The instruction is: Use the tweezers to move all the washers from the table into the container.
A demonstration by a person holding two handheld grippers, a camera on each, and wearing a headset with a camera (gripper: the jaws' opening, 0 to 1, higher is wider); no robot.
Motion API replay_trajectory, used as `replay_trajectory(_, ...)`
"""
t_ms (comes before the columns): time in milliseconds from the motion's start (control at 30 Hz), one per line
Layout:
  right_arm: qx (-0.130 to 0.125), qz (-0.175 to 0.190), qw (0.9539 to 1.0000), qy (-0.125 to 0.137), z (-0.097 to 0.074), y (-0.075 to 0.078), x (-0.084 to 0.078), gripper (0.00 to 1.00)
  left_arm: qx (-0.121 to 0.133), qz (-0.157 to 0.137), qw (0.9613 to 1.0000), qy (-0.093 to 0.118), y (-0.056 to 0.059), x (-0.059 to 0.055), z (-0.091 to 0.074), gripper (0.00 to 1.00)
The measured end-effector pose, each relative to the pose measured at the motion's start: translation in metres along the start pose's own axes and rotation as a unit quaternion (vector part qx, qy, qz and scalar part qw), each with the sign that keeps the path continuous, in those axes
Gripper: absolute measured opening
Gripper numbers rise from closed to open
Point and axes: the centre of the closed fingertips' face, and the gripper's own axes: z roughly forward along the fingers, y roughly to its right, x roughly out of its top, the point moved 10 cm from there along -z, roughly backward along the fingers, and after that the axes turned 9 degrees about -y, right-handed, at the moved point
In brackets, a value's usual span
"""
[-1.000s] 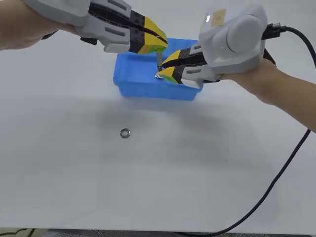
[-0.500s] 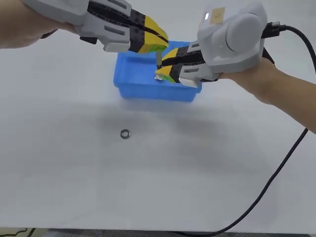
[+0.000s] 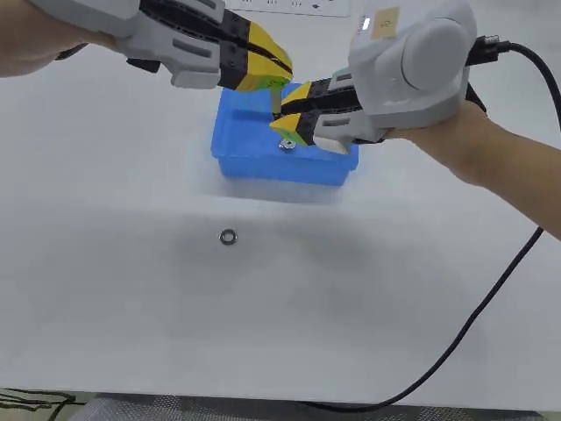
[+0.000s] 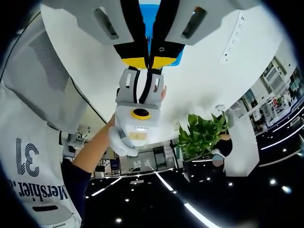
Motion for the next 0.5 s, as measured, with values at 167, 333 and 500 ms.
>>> replay_trajectory(167, 0.013, -0.004, 0.9999, 0.011, -0.004, -0.016, 0.009, 0.11, -0.004, 0.007, 1.0, 0.002, 0.014, 0.006, -0.009, 0.05)
replay_trajectory(333, 0.02, -0.005, 0.9997, 0.011, -0.004, -0.033, 0.012, 0.11, -0.004, 0.003, 1.0, 0.001, 0.03, 0.004, -0.014, 0.05)
replay_trajectory(500, 0.033, -0.014, 0.9993, 0.003, -0.001, -0.056, 0.01, 0.11, -0.014, -0.009, 0.9999, -0.001, 0.049, -0.003, -0.016, 0.05)
